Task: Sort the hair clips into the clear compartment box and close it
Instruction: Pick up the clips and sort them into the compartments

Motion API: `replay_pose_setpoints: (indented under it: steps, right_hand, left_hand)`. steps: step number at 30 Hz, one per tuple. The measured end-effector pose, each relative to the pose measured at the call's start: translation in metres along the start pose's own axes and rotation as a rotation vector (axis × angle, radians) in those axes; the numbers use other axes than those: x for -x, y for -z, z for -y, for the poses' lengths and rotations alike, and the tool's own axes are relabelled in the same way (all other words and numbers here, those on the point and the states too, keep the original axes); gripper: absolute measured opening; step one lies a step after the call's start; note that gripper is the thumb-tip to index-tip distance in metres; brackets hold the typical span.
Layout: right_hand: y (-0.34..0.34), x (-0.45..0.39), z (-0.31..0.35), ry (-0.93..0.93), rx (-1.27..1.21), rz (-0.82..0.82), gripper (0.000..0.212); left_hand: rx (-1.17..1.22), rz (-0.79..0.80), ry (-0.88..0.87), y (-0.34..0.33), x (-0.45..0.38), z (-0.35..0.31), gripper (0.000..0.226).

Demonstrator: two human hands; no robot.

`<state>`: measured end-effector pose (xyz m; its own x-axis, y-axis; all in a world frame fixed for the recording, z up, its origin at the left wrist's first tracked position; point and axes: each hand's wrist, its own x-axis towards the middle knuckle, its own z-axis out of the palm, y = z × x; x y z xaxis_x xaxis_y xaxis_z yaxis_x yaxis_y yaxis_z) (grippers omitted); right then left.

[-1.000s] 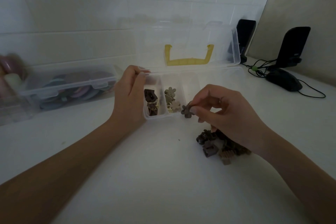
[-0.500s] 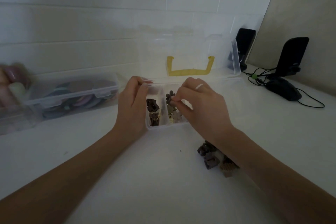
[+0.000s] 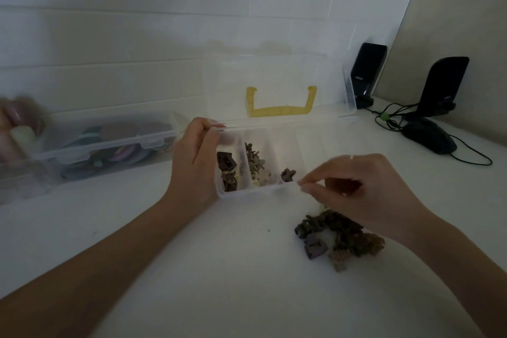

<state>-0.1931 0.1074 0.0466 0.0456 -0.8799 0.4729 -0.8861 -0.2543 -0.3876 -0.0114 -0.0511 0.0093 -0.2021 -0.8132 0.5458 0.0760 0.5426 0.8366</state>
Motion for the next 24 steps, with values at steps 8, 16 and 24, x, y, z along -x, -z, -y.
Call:
replay_pose_setpoints:
  steps: [8, 16, 24]
  right_hand:
    - [-0.002, 0.010, -0.001, -0.115, 0.088, 0.452, 0.037]
    - [-0.009, 0.010, -0.002, -0.154, 0.002, 0.366, 0.017]
    - [-0.008, 0.009, 0.002, -0.095, -0.327, 0.140, 0.021]
  left_hand:
    - [-0.053, -0.009, -0.008, 0.005, 0.003, -0.004, 0.014]
    - [-0.050, -0.018, 0.040, 0.005, 0.006, -0.004, 0.016]
    - [-0.085, -0.051, 0.035, 0.006, 0.008, -0.003, 0.016]
